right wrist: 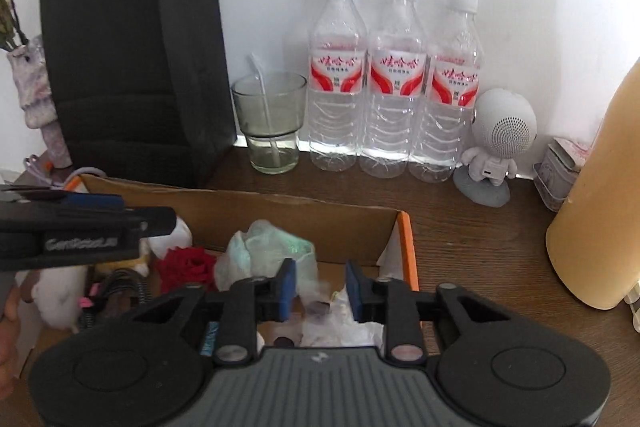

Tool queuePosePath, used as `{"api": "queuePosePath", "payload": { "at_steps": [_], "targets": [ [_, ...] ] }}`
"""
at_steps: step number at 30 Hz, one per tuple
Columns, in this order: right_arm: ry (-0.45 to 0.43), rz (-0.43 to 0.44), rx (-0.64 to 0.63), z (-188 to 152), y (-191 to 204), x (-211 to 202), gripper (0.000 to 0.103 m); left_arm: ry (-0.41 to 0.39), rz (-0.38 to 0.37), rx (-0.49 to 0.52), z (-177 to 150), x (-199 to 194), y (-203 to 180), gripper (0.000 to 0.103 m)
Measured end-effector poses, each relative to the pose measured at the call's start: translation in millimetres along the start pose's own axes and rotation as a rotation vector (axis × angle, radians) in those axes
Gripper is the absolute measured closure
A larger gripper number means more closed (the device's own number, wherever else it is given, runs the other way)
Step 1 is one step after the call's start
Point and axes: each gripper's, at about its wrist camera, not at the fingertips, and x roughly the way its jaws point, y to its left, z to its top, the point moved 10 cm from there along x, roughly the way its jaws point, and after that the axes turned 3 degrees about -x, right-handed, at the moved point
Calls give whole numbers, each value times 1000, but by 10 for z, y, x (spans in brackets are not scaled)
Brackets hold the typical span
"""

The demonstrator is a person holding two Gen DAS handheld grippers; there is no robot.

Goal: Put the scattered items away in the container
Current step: 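Carry the white cap and clear bag into the box and open both tools, then move both tools back to the last items in front of the box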

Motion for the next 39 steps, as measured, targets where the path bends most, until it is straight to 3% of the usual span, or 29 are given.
{"api": "queuePosePath", "payload": {
  "at_steps": [5, 7, 9, 16, 20, 23, 25, 28, 30, 32, 39],
  "targets": [
    [-42, 39, 97, 115, -96, -165, 56, -8, -6, -17, 60, -221, 60, 35],
    [-49, 40, 144, 173, -173, -288, 47, -15, 19, -1, 100, -354, 59, 27],
    [-45, 52, 177, 218, -214, -424, 45, -7, 53, 15, 111, -475, 65, 22],
    [-47, 85, 146, 160, -27, -903, 26, -23, 123, 29, -83, -963, 81, 7],
    [-33, 119, 124, -141, 157, -1085, 22, -130, 173, 0, -349, -1359, 170, 4],
    [-45, 120, 115, -426, 287, -1187, 22, -284, 226, -36, -563, -1701, 229, 1],
    [-137, 129, 110, -595, 374, -1343, 22, -424, 212, -36, -746, -1934, 196, 0],
    [-387, 134, 11, -879, 485, -1664, 22, -545, 188, -50, -1065, -2158, 177, 0],
    [-444, 75, -26, -1082, 504, -1769, 22, -541, 159, -56, -1257, -2240, 145, 0],
    [-444, 74, 0, -1253, 480, -1855, 24, -508, 169, -57, -1452, -2318, 115, 0],
    [-328, 76, -40, -1859, 440, -2076, 32, -333, 160, 1, -2284, -2479, -57, 0]
  ]
}}
